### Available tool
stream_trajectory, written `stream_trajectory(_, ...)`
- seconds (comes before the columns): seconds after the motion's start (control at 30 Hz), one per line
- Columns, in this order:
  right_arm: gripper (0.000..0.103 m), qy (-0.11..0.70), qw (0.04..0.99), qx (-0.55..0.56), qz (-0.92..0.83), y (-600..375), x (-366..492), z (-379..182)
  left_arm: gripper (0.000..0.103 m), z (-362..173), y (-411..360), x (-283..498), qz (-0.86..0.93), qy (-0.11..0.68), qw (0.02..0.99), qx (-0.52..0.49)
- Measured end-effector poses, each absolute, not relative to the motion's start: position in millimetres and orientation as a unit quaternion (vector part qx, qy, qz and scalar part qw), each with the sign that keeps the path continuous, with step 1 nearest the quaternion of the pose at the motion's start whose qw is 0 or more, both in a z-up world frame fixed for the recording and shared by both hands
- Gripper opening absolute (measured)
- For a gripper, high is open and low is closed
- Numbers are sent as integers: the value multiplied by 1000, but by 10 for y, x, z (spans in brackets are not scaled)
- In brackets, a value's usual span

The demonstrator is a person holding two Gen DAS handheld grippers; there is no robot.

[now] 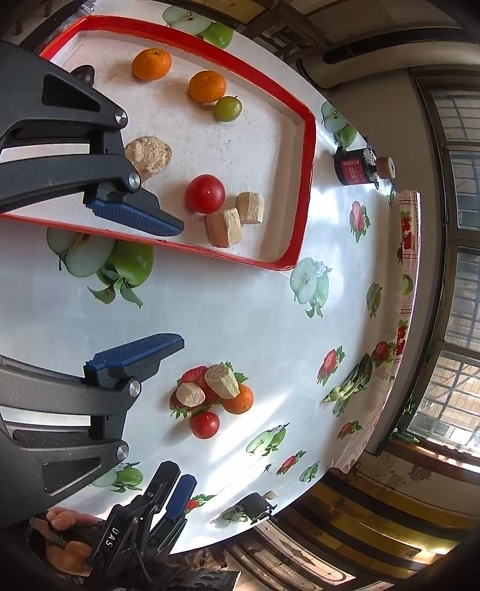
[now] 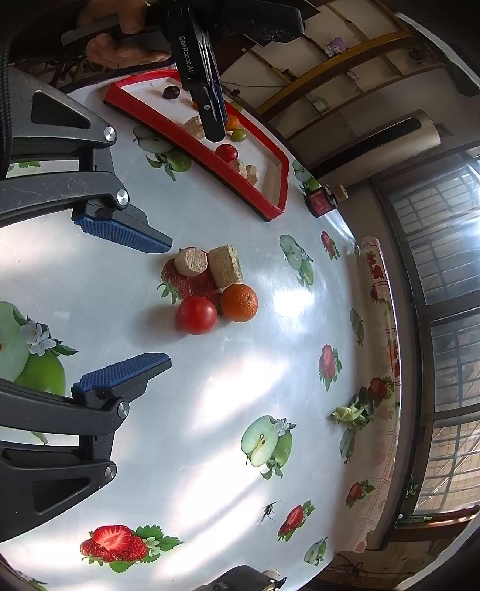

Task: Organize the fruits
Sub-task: 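Move both open tools back over the remaining pile, then grasp an orange with the right tool while the left tool grasps the round beige cake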

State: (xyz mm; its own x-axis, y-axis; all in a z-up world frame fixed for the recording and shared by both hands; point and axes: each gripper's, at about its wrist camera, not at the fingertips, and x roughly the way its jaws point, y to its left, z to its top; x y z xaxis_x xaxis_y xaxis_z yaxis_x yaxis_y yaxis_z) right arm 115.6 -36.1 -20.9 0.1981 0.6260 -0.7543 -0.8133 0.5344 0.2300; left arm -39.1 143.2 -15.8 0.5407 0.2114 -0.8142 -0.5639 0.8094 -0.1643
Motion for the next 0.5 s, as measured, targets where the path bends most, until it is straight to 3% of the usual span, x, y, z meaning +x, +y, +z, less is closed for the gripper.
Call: stream_trajectory(0.5, 58, 423, 760, -128, 476, -105, 1461, -345, 53, -446, 1050, 28, 172, 457, 848, -205)
